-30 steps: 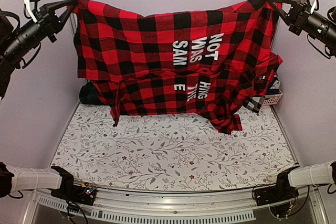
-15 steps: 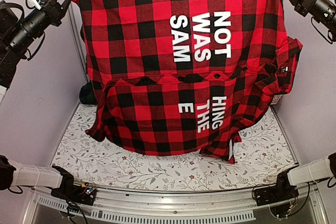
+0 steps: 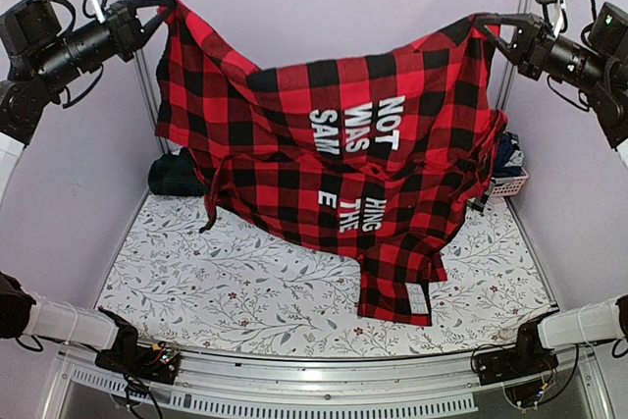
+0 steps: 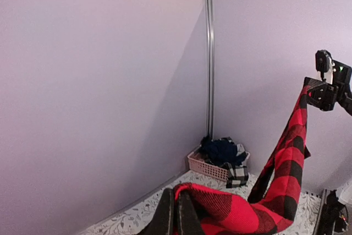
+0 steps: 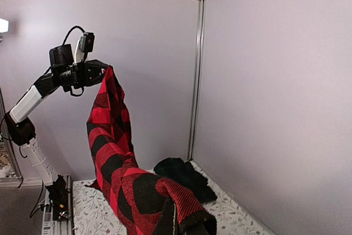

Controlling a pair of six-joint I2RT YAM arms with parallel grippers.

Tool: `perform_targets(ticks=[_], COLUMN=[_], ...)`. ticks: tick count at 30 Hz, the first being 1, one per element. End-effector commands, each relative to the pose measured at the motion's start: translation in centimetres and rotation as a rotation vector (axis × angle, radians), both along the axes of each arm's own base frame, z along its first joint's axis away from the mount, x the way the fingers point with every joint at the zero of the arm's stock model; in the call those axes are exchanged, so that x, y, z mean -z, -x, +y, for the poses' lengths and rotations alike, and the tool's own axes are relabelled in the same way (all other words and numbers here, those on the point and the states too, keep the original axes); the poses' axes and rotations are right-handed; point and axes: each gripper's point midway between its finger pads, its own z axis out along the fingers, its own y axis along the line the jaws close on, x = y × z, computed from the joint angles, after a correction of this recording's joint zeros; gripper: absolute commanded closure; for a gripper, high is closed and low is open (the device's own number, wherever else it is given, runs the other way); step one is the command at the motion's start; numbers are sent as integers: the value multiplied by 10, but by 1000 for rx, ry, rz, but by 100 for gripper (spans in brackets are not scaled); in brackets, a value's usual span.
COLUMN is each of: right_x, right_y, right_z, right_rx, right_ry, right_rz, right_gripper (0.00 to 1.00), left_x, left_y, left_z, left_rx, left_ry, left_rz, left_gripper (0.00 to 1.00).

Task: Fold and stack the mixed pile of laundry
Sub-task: Flatten out the crumpled T-shirt at the center of the board.

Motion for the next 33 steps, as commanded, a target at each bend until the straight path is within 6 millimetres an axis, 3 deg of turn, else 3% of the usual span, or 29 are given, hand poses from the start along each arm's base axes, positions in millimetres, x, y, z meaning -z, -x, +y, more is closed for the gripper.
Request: perform_targets(ticks=[1, 5, 7, 9, 12, 13, 17, 20, 21, 23, 25, 27, 30, 32, 33], right_x=[42, 51, 52, 57, 80, 96, 133, 134, 125, 95, 76, 39, -27, -66, -81], right_y=[36, 45, 35, 13, -42, -70, -156, -208, -219, -243, -273, -282, -258, -219, -199], right_z=[2, -6, -9, -12, -14, -14, -24, -29, -31, -38, -41, -41, -39, -38, -38], right_rx=[-93, -45, 5, 68, 187, 224, 317, 333, 343, 386, 390, 377, 319, 253, 226], right_ry=[40, 22, 16, 15, 40, 58, 81, 54, 44, 14, -16, -58, -152, -212, -231], right_rz=[51, 49, 54, 71, 129, 170, 280, 315, 296, 232, 174, 49, -190, -339, -419], right_gripper=[100, 100, 100, 100, 100, 100, 100, 100, 100, 100, 100, 100, 100, 100, 100], left_x=[66, 77, 79, 87, 114, 127, 181, 200, 205, 183, 159, 117, 33, -19, -47], left_y=[13, 16, 10, -13, -68, -89, -174, -228, -247, -277, -307, -315, -282, -241, -211], left_z=[-21, -25, -27, -25, -13, -9, -10, -16, -17, -17, -5, 6, 19, 28, 36], left_rx=[154, 190, 191, 124, -42, -74, -70, -68, -83, -85, -130, -124, -108, -103, -103], left_ry=[-102, -102, -96, -87, -76, -69, -47, -44, -36, -6, 56, 135, 233, 291, 326], left_rz=[156, 186, 196, 230, 319, 362, 534, 573, 577, 498, 415, 298, 60, -123, -251], left_gripper=[100, 100, 100, 100, 100, 100, 100, 100, 100, 100, 100, 100, 100, 100, 100])
